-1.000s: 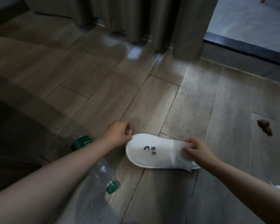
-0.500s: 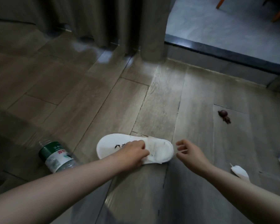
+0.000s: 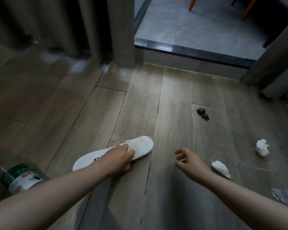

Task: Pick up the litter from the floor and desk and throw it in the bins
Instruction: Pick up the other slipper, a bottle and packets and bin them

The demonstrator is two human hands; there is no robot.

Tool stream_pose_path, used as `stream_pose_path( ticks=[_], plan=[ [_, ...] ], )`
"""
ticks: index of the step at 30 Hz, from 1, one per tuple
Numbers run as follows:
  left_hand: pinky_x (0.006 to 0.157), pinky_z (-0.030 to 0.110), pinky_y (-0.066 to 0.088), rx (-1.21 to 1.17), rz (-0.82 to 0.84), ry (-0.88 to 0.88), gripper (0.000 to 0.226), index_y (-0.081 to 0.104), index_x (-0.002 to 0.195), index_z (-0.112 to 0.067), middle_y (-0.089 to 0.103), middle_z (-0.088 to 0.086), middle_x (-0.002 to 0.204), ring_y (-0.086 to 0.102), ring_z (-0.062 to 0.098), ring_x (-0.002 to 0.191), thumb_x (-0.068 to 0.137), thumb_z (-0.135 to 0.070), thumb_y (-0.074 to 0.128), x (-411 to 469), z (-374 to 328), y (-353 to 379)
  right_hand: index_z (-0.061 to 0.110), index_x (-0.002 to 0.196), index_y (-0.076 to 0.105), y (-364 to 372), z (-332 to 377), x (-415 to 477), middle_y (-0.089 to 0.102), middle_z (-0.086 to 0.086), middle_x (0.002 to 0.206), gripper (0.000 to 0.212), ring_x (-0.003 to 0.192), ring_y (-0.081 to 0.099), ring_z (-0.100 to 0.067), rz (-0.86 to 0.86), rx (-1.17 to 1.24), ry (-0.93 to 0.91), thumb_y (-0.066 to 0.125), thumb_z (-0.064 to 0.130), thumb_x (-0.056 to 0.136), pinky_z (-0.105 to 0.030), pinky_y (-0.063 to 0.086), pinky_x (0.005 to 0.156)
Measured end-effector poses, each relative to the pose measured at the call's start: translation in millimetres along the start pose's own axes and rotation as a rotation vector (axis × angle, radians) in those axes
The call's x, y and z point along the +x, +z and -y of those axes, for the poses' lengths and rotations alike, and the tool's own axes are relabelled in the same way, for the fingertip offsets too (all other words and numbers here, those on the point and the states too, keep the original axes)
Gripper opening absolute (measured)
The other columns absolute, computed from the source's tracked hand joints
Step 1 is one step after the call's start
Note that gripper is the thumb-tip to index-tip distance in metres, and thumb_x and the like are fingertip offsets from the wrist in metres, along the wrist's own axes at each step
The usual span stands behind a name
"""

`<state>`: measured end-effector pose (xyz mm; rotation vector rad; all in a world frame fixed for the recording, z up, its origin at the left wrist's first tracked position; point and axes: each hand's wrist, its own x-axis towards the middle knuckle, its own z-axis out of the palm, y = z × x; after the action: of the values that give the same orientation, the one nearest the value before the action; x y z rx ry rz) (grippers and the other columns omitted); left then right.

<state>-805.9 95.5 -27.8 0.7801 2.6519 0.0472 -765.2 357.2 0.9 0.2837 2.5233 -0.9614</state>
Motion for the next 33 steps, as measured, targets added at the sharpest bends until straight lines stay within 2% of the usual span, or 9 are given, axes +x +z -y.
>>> stream_pose_path(
  ticks=[4, 10, 13, 16, 18, 22, 26, 30, 33],
  plan=[
    [0.063, 0.03, 0.03, -0.191, -0.129, -0.002, 0.022, 0.053, 0.098, -0.008, 0.056, 0.016, 0.102, 0.055, 0.032, 0.086, 0.088, -0.027, 0.049, 21, -34, -21, 0.012, 0.12, 0.055, -19, -13, 11, 0.059, -0.005, 0.108, 0.031, 0.094, 0.06, -0.018, -0.081, -0.012, 0.003, 0.058, 0.014, 0.089, -0.028, 0.049, 0.077],
    [0.067, 0.037, 0.036, -0.238, -0.041, 0.05, 0.021, 0.05, 0.099, -0.005, 0.055, 0.023, 0.104, 0.056, 0.038, 0.089, 0.088, -0.023, 0.048, 64, -98, -19, 0.009, 0.116, 0.059, -69, -52, 44, 0.062, -0.01, 0.111, 0.029, 0.093, 0.06, -0.022, -0.344, -0.048, 0.065, 0.057, 0.013, 0.087, -0.034, 0.049, 0.084],
    [0.066, 0.034, 0.031, -0.247, 0.018, 0.004, 0.022, 0.049, 0.102, -0.005, 0.054, 0.022, 0.108, 0.055, 0.037, 0.096, 0.09, -0.023, 0.048, 91, -112, -17, 0.008, 0.12, 0.057, -91, -79, 62, 0.058, -0.013, 0.12, 0.032, 0.104, 0.057, -0.027, -0.425, -0.1, 0.132, 0.056, 0.016, 0.089, -0.032, 0.044, 0.085],
    [0.072, 0.036, 0.036, -0.252, 0.041, -0.022, 0.015, 0.047, 0.096, -0.009, 0.055, 0.021, 0.11, 0.053, 0.036, 0.1, 0.089, -0.022, 0.05, 111, -119, -9, 0.006, 0.121, 0.058, -109, -105, 74, 0.055, -0.019, 0.124, 0.034, 0.114, 0.053, -0.035, -0.549, -0.116, 0.218, 0.056, 0.016, 0.089, -0.037, 0.042, 0.093],
    [0.074, 0.036, 0.038, -0.264, 0.027, -0.038, 0.014, 0.04, 0.09, -0.014, 0.055, 0.02, 0.107, 0.054, 0.035, 0.098, 0.089, -0.023, 0.05, 116, -122, -3, 0.005, 0.119, 0.059, -118, -123, 75, 0.053, -0.022, 0.124, 0.034, 0.115, 0.051, -0.038, -0.632, -0.135, 0.273, 0.057, 0.016, 0.087, -0.039, 0.04, 0.097],
    [0.072, 0.037, 0.039, -0.252, -0.054, -0.072, 0.02, 0.047, 0.097, -0.01, 0.054, 0.018, 0.1, 0.055, 0.036, 0.092, 0.085, -0.026, 0.053, 116, -127, 8, 0.007, 0.126, 0.056, -137, -165, 61, 0.042, -0.023, 0.138, 0.043, 0.128, 0.037, -0.041, -0.72, -0.209, 0.403, 0.059, 0.016, 0.085, -0.039, 0.031, 0.106],
    [0.064, 0.031, 0.035, -0.217, -0.059, -0.098, 0.023, 0.04, 0.09, -0.016, 0.053, 0.012, 0.096, 0.057, 0.033, 0.087, 0.082, -0.033, 0.055, 122, -137, 9, 0.013, 0.139, 0.043, -156, -199, 53, 0.022, -0.022, 0.152, 0.056, 0.138, 0.022, -0.042, -0.686, -0.174, 0.492, 0.06, 0.023, 0.086, -0.043, 0.028, 0.109],
    [0.062, 0.03, 0.031, -0.185, -0.072, -0.093, 0.026, 0.041, 0.09, -0.014, 0.054, 0.012, 0.095, 0.056, 0.032, 0.085, 0.081, -0.033, 0.055, 127, -138, 10, 0.003, 0.129, 0.051, -147, -205, 58, 0.043, -0.023, 0.138, 0.047, 0.125, 0.043, -0.035, -0.533, -0.102, 0.394, 0.061, 0.024, 0.089, -0.034, 0.036, 0.098],
    [0.06, 0.031, 0.027, -0.213, -0.134, -0.104, 0.028, 0.047, 0.093, -0.01, 0.053, 0.012, 0.089, 0.055, 0.033, 0.08, 0.079, -0.032, 0.058, 123, -138, 13, 0.005, 0.131, 0.053, -117, -188, 56, 0.044, -0.016, 0.139, 0.046, 0.126, 0.045, -0.032, -0.493, -0.055, 0.249, 0.062, 0.021, 0.089, -0.03, 0.035, 0.101]
  ],
)
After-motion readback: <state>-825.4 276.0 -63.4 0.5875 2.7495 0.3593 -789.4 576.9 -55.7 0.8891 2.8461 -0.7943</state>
